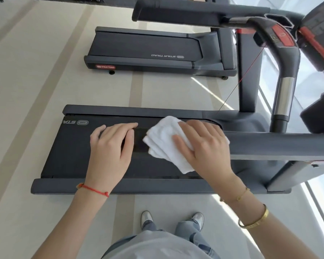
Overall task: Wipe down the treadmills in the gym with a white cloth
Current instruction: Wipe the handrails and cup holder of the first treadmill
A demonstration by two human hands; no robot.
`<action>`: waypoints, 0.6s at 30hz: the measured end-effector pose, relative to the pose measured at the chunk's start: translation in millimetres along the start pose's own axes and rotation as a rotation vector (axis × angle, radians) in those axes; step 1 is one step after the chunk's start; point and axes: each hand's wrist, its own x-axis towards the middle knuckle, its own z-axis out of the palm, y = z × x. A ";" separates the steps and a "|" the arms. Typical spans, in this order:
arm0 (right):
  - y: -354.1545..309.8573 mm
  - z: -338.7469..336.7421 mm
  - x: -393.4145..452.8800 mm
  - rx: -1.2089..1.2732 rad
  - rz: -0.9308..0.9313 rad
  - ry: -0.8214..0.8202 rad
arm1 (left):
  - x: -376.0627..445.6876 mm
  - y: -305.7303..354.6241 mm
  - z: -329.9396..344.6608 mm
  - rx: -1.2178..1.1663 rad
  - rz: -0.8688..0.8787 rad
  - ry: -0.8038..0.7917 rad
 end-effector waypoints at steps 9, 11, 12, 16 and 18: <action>-33.6 17.8 20.5 -0.059 0.125 0.001 | -2.6 -6.4 -4.7 -0.129 0.011 -0.096; -26.5 14.5 11.9 -0.033 0.037 0.009 | -2.7 -6.2 -5.2 -0.141 0.007 -0.106; -18.9 10.2 5.9 -0.027 -0.004 0.016 | -2.6 -5.6 -5.3 -0.143 0.000 -0.107; 17.0 -7.7 -10.6 -0.059 0.139 0.063 | -3.5 -0.4 -5.9 -0.118 -0.030 -0.087; 14.5 -4.6 -3.2 -0.083 0.294 0.107 | -2.9 2.6 -5.3 -0.093 -0.020 -0.086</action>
